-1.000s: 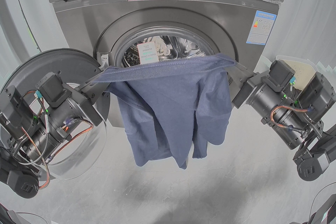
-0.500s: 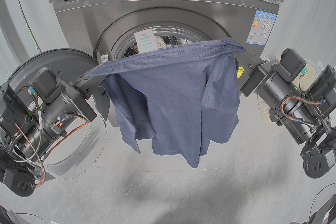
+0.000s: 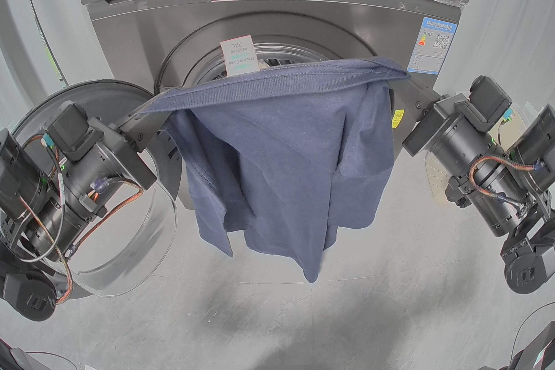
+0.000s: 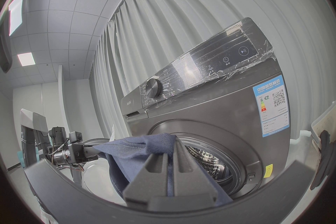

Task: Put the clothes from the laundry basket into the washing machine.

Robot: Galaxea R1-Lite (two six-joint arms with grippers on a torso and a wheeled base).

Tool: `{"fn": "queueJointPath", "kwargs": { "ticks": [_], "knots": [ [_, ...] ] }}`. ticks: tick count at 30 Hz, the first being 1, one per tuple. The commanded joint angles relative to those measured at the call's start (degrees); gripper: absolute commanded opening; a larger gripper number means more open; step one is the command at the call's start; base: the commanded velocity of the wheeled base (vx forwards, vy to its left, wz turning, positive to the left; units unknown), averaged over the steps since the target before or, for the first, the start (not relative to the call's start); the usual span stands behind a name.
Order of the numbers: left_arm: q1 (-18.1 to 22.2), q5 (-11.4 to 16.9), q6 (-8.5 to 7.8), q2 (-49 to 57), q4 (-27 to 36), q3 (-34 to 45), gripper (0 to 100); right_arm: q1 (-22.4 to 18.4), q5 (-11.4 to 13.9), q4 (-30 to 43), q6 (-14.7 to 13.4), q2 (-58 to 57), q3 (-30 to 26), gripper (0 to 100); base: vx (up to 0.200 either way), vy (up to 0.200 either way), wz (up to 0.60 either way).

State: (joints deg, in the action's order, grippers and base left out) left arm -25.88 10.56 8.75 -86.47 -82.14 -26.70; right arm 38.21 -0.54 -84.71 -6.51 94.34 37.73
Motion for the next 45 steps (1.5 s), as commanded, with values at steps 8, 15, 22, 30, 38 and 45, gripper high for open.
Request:
{"fn": "queueJointPath", "kwargs": {
  "ticks": [8,15,22,30,38,45],
  "knots": [
    [-2.86,-0.10,-0.14,-2.92,-0.39,-0.72,0,0.03,-0.17,0.43,-0.08,0.84,-4.42,0,0.000,0.000,0.00],
    [-6.46,-0.01,-0.32,-6.26,-0.74,-1.60,0,3.37,-0.17,0.07,-0.26,3.74,-9.87,0,0.000,0.000,0.00],
    [-7.08,-0.10,-0.67,-10.39,-2.59,-3.71,0,7.76,0.18,0.16,-0.26,5.15,-19.89,100,0.000,0.000,0.00],
    [-8.31,-0.27,-0.75,-8.63,-3.38,-5.03,0,10.22,2.38,-0.10,-0.87,8.31,-25.86,100,0.000,0.000,0.00],
    [-9.98,-0.01,-0.93,-8.54,-5.49,-5.21,0,5.48,2.38,-0.19,-0.96,20.27,-16.02,100,0.000,0.000,0.00],
    [-10.33,-0.10,-0.84,-8.54,-5.84,-5.91,0,4.69,3.79,-0.98,-1.05,31.16,-4.07,100,0.000,0.000,0.00]
  ]
}}
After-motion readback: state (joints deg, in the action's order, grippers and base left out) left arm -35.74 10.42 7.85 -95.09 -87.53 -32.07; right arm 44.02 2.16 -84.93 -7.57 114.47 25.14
